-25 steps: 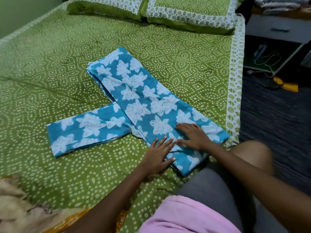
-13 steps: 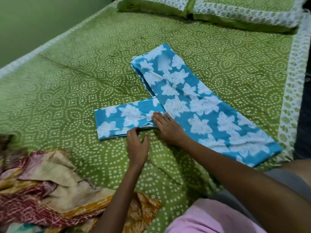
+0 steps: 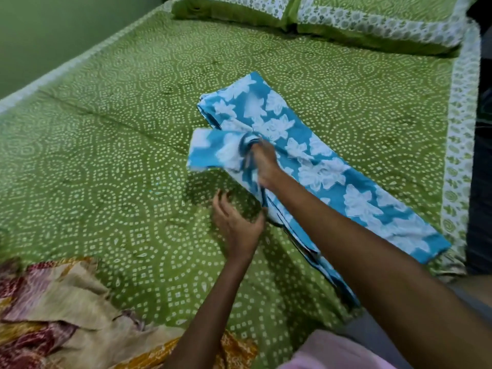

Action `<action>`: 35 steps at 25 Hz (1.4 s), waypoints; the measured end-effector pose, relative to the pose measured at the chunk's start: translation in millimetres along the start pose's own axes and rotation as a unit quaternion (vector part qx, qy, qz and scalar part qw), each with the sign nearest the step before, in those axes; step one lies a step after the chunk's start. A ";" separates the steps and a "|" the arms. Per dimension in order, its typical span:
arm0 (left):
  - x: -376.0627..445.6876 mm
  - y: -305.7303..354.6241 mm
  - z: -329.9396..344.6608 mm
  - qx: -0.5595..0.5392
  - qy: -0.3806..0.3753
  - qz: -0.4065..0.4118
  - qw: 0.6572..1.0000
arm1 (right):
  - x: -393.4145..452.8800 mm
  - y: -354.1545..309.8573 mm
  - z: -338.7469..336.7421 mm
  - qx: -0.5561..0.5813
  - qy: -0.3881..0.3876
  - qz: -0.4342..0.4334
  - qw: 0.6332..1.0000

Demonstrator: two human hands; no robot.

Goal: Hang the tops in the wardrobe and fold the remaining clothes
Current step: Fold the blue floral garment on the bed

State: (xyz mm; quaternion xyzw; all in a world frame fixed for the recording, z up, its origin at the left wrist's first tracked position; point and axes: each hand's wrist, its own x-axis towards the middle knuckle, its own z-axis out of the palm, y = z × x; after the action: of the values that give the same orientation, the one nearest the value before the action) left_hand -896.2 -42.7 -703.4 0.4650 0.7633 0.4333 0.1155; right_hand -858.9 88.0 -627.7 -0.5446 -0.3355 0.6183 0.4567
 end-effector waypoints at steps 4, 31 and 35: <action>1.9 14.7 49.7 0.114 -0.175 0.127 0.970 | 60.3 12.0 -111.8 0.170 0.049 0.074 0.981; 185.3 -0.8 81.5 0.101 -0.336 0.051 0.935 | 93.3 20.2 -225.5 0.144 0.189 0.128 0.963; 185.1 -17.6 79.9 0.171 -0.311 0.051 0.934 | 94.8 26.4 -226.1 0.066 0.231 0.134 0.962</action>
State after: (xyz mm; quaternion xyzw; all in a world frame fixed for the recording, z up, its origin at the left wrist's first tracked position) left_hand -960.8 148.1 -722.7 0.6274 0.7271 0.1354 0.2436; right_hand -641.6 148.0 -727.6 -0.6812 -0.1037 0.5523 0.4693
